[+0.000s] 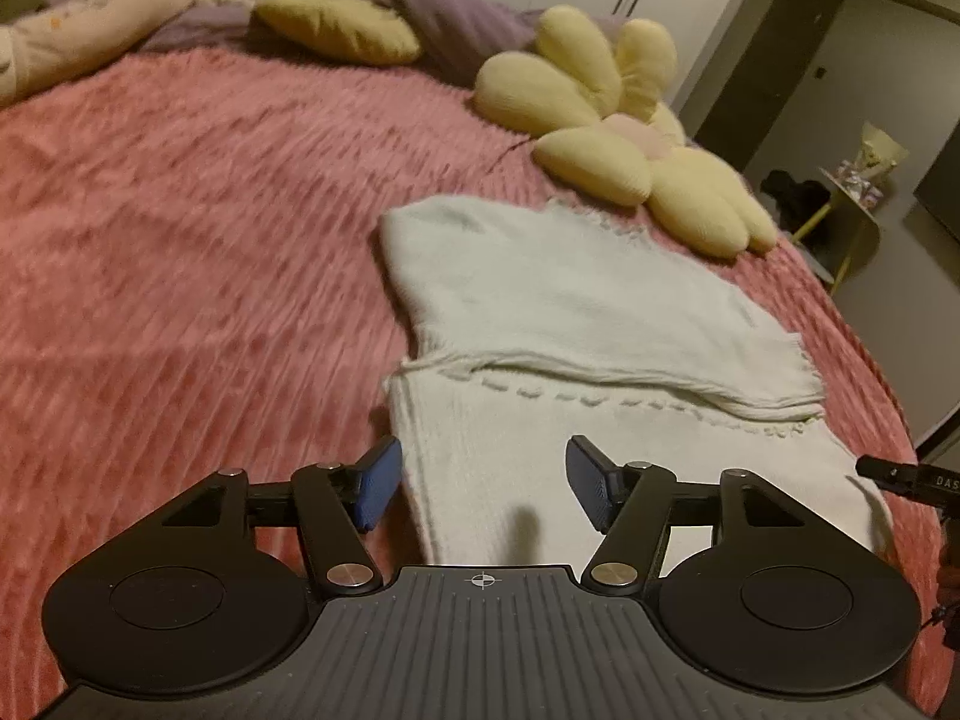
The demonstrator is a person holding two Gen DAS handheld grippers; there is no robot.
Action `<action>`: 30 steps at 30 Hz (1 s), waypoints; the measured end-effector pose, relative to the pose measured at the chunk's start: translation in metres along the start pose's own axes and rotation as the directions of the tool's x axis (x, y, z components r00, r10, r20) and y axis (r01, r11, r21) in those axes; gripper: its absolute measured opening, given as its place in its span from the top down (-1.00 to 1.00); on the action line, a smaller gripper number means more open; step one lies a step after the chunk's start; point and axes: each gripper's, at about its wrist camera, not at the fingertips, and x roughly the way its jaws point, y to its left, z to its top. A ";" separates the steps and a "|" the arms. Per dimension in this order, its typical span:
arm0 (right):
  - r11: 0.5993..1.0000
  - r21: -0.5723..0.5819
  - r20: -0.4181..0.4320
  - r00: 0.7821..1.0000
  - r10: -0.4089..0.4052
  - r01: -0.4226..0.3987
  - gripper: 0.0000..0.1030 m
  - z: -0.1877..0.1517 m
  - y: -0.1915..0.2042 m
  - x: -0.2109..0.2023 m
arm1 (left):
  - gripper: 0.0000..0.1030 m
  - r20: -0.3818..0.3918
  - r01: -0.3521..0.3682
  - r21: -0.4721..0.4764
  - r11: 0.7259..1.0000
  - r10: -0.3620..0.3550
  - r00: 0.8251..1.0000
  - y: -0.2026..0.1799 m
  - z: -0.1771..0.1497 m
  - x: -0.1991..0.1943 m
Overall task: Fold small clothes
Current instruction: 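Lay the hem over the collar and open both tools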
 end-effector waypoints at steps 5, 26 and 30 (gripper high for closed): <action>0.999 -0.040 -0.009 1.000 -0.003 0.002 0.06 0.008 0.008 0.021 | -0.26 -0.035 -0.001 0.002 1.000 0.001 0.999 -0.002 0.003 0.021; 0.982 -0.175 -0.021 0.997 -0.074 0.069 0.80 0.009 0.027 0.034 | 0.59 -0.076 0.013 0.064 0.998 -0.009 0.997 -0.028 0.007 0.035; 0.985 -0.161 -0.040 0.996 -0.074 0.067 0.80 0.011 0.024 0.043 | 0.51 -0.090 0.005 0.120 0.993 0.005 0.996 -0.034 0.006 0.044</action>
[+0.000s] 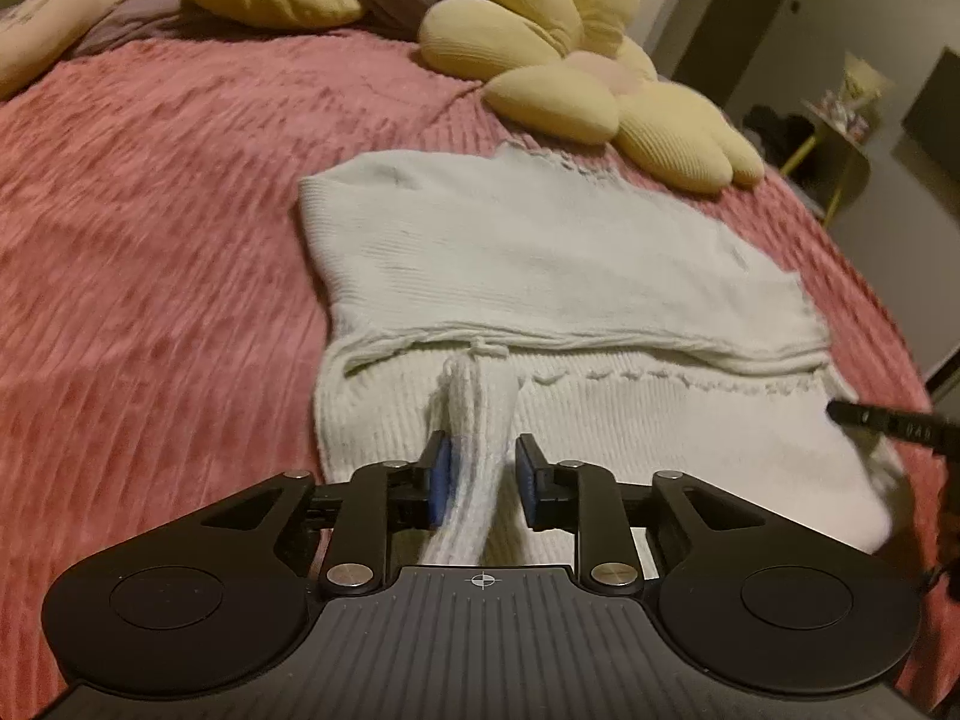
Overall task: Fold small clothes
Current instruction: 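Lay the hem over the collar and open both tools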
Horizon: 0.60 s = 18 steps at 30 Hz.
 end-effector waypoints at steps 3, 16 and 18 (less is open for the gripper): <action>0.999 -0.040 0.011 1.000 0.004 -0.003 0.85 0.002 0.006 -0.003 | 0.80 -0.009 -0.023 0.046 0.999 0.023 1.000 -0.003 0.002 0.000; 1.000 -0.021 0.289 0.957 0.004 0.002 0.86 0.067 0.016 -0.045 | 0.81 0.297 0.028 0.007 1.000 -0.029 0.954 -0.004 0.088 -0.062; 0.999 -0.016 0.311 0.950 -0.032 0.039 0.86 0.081 0.015 -0.035 | 0.81 0.316 0.010 0.006 1.000 -0.011 0.949 -0.003 0.108 -0.051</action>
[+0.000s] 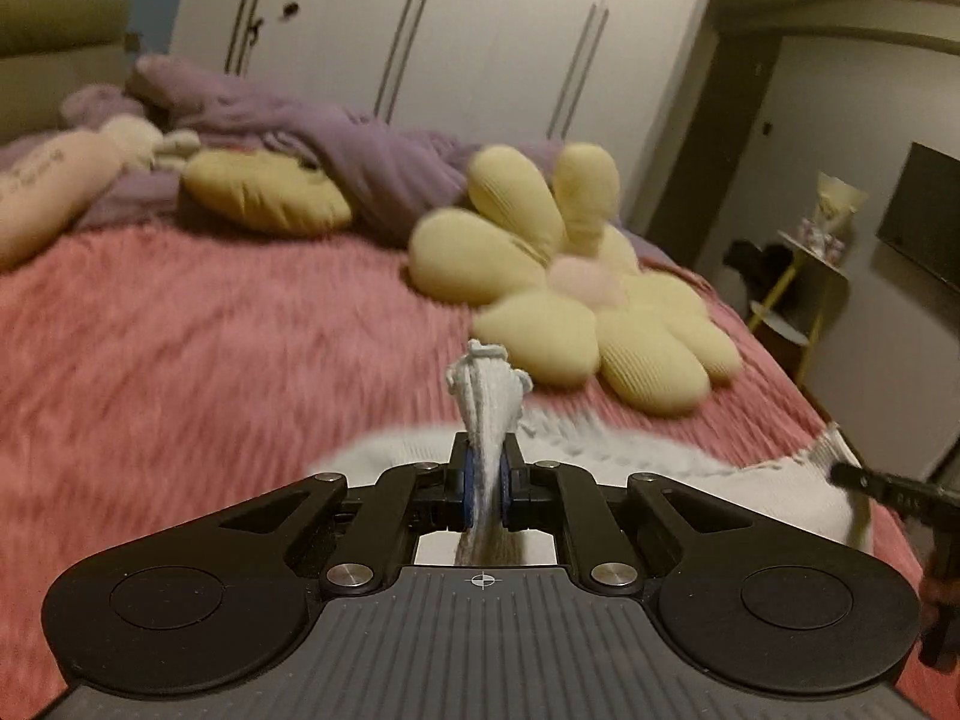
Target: Fold small clothes
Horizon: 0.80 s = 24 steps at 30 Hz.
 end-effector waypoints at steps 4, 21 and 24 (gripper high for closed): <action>0.999 0.003 -0.012 0.999 -0.051 0.051 0.87 0.015 -0.004 0.046 | 0.81 -0.017 -0.063 0.023 0.998 0.064 0.998 0.001 0.017 0.053; 0.984 -0.072 -0.061 0.984 -0.165 0.161 0.11 -0.003 0.011 0.140 | 0.47 -0.133 -0.349 0.114 0.930 0.363 0.922 0.023 -0.026 0.146; 0.992 -0.049 -0.064 0.991 -0.115 0.112 0.08 -0.011 0.008 0.118 | 0.28 -0.144 -0.340 0.132 0.931 0.357 0.923 0.021 -0.028 0.133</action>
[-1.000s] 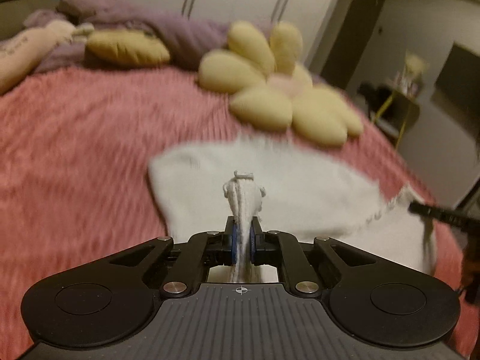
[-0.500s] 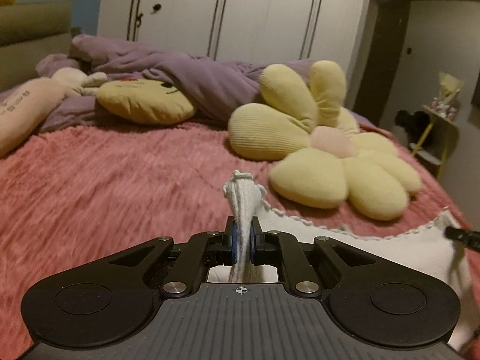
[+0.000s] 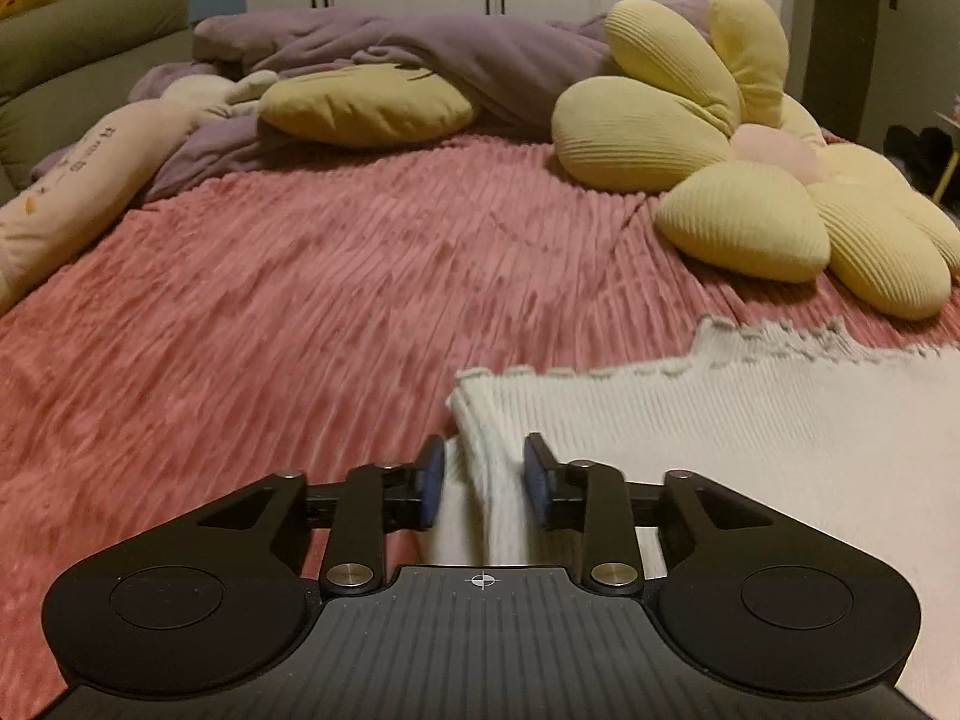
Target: Fold small clothes
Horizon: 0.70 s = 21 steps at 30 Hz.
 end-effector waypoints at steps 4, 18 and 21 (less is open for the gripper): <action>0.999 0.013 -0.041 0.998 0.037 -0.037 0.08 -0.023 -0.006 -0.028 | 0.09 -0.015 0.026 0.009 1.000 -0.026 1.000 0.000 -0.007 -0.016; 0.994 0.026 -0.135 0.985 0.106 -0.104 0.63 -0.053 -0.017 -0.069 | 0.27 -0.133 0.130 -0.099 0.987 -0.142 0.981 0.018 -0.057 -0.047; 0.992 0.063 -0.150 0.981 0.119 -0.111 0.81 -0.055 -0.019 -0.067 | 0.51 -0.132 0.145 -0.125 0.982 -0.161 0.978 0.018 -0.055 -0.049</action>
